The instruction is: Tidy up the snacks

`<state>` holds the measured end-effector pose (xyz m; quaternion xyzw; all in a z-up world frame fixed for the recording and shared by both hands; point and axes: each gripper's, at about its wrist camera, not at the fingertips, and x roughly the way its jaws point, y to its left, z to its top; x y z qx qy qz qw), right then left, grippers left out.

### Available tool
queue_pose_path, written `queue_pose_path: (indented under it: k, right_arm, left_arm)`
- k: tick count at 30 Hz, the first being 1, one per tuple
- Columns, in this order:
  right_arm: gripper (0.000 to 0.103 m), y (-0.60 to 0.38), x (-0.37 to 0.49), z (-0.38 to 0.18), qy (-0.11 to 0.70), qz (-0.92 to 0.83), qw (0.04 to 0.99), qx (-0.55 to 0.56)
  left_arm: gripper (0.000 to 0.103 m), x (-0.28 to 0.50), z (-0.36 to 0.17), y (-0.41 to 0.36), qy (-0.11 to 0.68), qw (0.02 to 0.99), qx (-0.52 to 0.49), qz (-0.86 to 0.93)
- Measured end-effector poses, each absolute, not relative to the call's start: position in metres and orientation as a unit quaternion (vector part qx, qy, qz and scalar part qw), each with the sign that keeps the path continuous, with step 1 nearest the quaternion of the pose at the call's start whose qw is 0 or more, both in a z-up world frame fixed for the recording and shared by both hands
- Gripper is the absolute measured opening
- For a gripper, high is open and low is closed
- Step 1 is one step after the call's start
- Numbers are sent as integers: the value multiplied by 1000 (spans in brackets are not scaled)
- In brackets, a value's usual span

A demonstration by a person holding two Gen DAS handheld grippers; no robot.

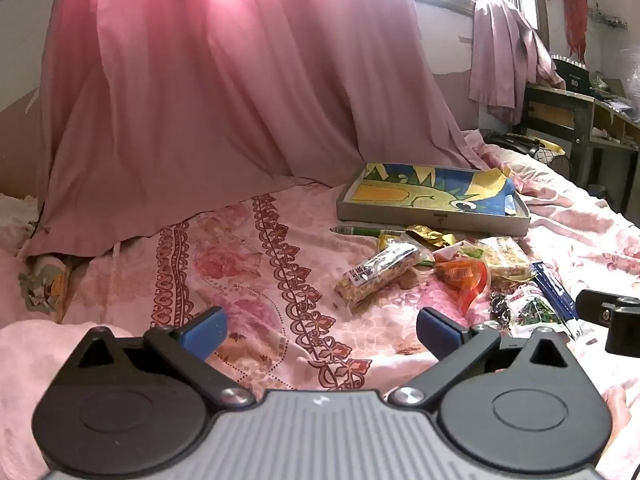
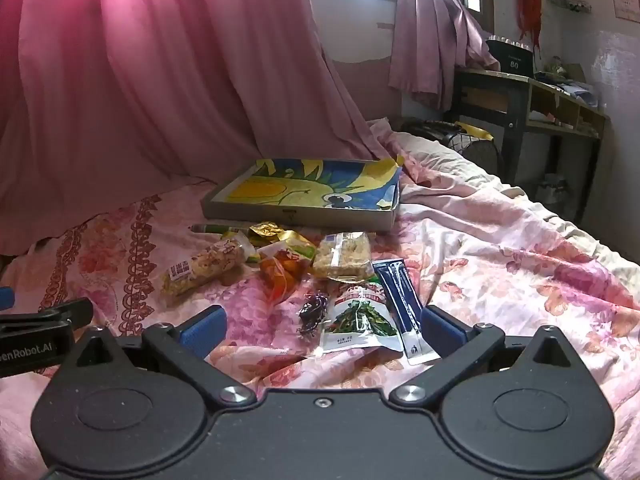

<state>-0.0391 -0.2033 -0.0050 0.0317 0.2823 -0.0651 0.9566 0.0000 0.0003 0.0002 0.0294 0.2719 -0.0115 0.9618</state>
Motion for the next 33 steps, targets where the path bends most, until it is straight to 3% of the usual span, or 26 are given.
queue_pose_path:
  k: [33]
  right_arm:
    - [103,-203,-38,-7,286,-65,956,34]
  left_arm:
    - [103,0,0,0,271,962,29,-11]
